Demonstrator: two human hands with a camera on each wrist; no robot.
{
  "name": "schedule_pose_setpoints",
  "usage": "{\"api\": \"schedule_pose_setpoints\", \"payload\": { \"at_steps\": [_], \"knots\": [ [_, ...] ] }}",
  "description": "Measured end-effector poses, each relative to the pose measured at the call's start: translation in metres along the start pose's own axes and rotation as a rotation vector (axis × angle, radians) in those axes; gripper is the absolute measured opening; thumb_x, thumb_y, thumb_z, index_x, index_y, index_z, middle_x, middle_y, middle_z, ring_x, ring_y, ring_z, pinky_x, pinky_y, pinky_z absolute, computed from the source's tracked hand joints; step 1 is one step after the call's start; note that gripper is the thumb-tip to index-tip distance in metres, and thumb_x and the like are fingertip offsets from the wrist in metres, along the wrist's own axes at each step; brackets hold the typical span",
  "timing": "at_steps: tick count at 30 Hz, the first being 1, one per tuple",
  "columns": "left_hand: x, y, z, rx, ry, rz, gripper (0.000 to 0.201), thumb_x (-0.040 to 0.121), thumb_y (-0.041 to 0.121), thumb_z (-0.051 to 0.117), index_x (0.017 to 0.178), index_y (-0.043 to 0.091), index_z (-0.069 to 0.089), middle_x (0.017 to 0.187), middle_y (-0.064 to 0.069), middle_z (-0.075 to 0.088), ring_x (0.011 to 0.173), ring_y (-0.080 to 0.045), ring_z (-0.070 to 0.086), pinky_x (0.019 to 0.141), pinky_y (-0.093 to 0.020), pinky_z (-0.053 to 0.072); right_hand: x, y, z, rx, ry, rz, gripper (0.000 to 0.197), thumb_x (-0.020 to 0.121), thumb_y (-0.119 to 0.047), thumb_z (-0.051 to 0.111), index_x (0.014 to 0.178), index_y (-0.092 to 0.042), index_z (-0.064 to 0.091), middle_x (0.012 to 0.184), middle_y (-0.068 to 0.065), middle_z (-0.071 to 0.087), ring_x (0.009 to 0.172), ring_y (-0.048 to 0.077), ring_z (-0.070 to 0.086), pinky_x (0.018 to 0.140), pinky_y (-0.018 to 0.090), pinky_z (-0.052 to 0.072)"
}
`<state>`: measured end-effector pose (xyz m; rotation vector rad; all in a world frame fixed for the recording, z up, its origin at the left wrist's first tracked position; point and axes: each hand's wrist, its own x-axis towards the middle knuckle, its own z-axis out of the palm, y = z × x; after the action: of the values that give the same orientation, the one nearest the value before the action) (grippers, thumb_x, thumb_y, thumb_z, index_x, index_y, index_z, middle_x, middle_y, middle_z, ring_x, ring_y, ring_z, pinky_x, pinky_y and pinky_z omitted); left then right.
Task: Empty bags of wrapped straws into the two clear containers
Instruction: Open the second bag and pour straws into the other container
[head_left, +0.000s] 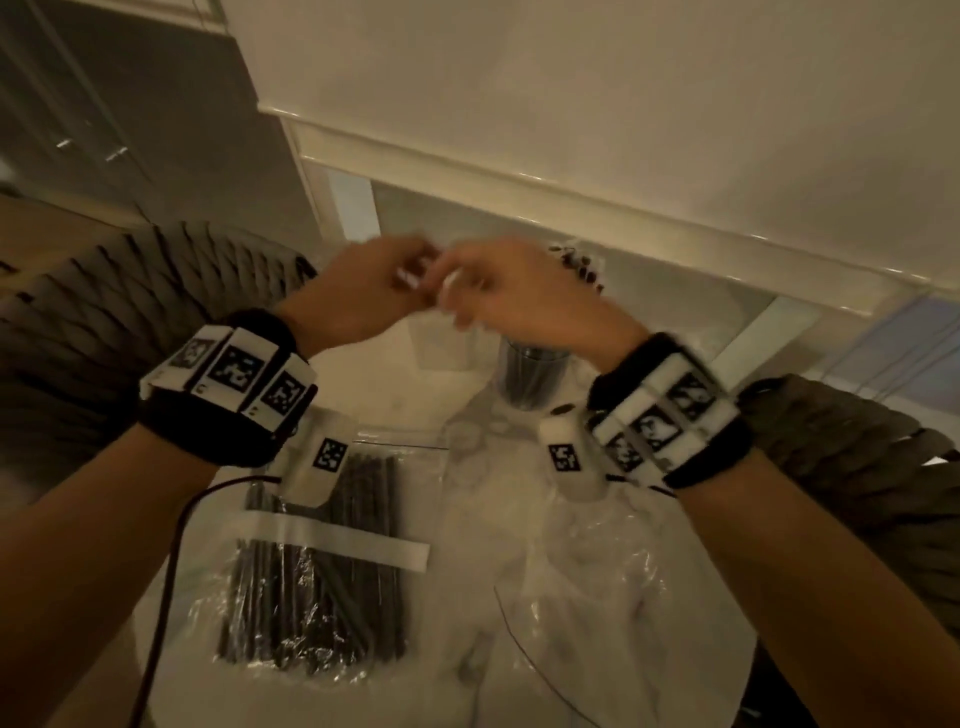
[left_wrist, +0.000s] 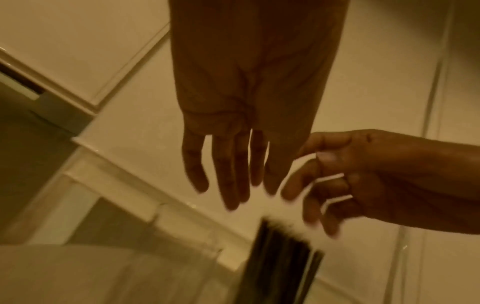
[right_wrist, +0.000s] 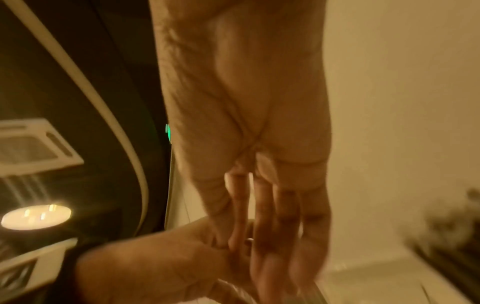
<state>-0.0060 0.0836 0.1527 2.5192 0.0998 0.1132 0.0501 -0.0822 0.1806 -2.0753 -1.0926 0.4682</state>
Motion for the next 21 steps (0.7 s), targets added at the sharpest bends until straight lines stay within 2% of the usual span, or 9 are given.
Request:
{"api": "schedule_pose_setpoints", "payload": {
  "at_steps": [2,4,7,10,13,15,17,19,21],
  "knots": [
    [-0.015,-0.046,0.011,0.129,-0.203,-0.099,0.021,0.082,0.022,0.070,0.099,0.025,0.058,0.104,-0.002,0.068,0.083,-0.013,0.059,0.074,-0.020,0.041,0.015,0.005,0.046,-0.077,-0.262,0.087,0.025,0.090,-0.018,0.059,0.115,-0.019,0.062,0.099,0.003,0.069,0.081,0.016,0.070,0.065,0.015,0.051],
    [-0.032,-0.097,0.025,0.197,-0.329,-0.248,0.030,0.084,0.027,0.068,0.111,0.019,0.058,0.119,-0.007,0.064,0.094,-0.016,0.058,0.084,-0.025,0.040,0.031,0.012,0.092,-0.136,-0.396,0.151,0.030,0.090,-0.019,0.058,0.120,-0.015,0.060,0.110,0.007,0.066,0.089,0.020,0.066,0.075,0.025,0.051],
    [-0.062,-0.173,0.047,0.293,-0.431,-0.474,0.061,0.089,0.034,0.060,0.140,0.010,0.035,0.147,-0.013,0.036,0.132,-0.028,0.038,0.106,-0.033,0.031,0.048,0.026,0.155,-0.256,-0.455,0.303,0.035,0.091,-0.014,0.053,0.126,-0.007,0.055,0.132,0.014,0.053,0.114,0.029,0.053,0.089,0.026,0.041],
    [-0.093,-0.227,0.064,0.284,-0.464,-0.650,0.085,0.090,0.046,0.053,0.149,0.007,0.006,0.156,-0.021,0.010,0.143,-0.037,0.016,0.116,-0.044,0.020,0.050,0.046,0.211,-0.273,-0.450,0.489,0.044,0.092,-0.011,0.050,0.134,-0.003,0.040,0.138,0.023,0.044,0.122,0.038,0.047,0.100,0.040,0.043],
    [-0.115,-0.250,0.071,0.092,-0.386,-0.704,0.096,0.083,0.052,0.061,0.148,0.005,0.008,0.153,-0.024,0.018,0.139,-0.040,0.023,0.113,-0.047,0.025,0.039,0.061,0.256,-0.322,-0.423,0.621,0.057,0.094,-0.021,0.050,0.144,-0.014,0.025,0.151,0.019,0.021,0.134,0.043,0.031,0.109,0.053,0.032],
    [-0.120,-0.259,0.075,-0.114,-0.289,-0.687,0.096,0.072,0.053,0.072,0.141,0.002,0.028,0.142,-0.021,0.040,0.129,-0.039,0.040,0.106,-0.045,0.036,0.032,0.063,0.274,-0.309,-0.364,0.676,0.057,0.095,-0.020,0.049,0.145,-0.018,0.022,0.155,0.014,0.010,0.138,0.043,0.023,0.110,0.058,0.025],
    [-0.120,-0.261,0.076,-0.265,-0.199,-0.652,0.099,0.053,0.063,0.079,0.123,0.000,0.047,0.121,-0.014,0.059,0.112,-0.032,0.055,0.092,-0.037,0.045,0.028,0.060,0.281,-0.318,-0.270,0.697,0.061,0.094,-0.017,0.049,0.146,-0.021,0.018,0.154,0.013,0.012,0.137,0.043,0.023,0.109,0.058,0.023],
    [-0.117,-0.253,0.071,-0.350,-0.175,-0.625,0.068,0.061,0.048,0.083,0.101,0.000,0.055,0.101,-0.008,0.060,0.097,-0.023,0.056,0.079,-0.030,0.042,0.027,0.055,0.279,-0.350,-0.207,0.716,0.066,0.093,-0.017,0.049,0.147,-0.023,0.013,0.153,0.013,0.015,0.137,0.043,0.023,0.109,0.059,0.021],
    [-0.110,-0.244,0.067,-0.389,-0.156,-0.578,0.031,0.071,0.024,0.081,0.085,0.005,0.061,0.088,-0.009,0.060,0.088,-0.025,0.058,0.074,-0.029,0.042,0.027,0.050,0.269,-0.330,-0.155,0.746,0.067,0.093,-0.019,0.048,0.148,-0.024,0.010,0.155,0.012,0.013,0.139,0.041,0.018,0.111,0.060,0.016]
  ]
}}
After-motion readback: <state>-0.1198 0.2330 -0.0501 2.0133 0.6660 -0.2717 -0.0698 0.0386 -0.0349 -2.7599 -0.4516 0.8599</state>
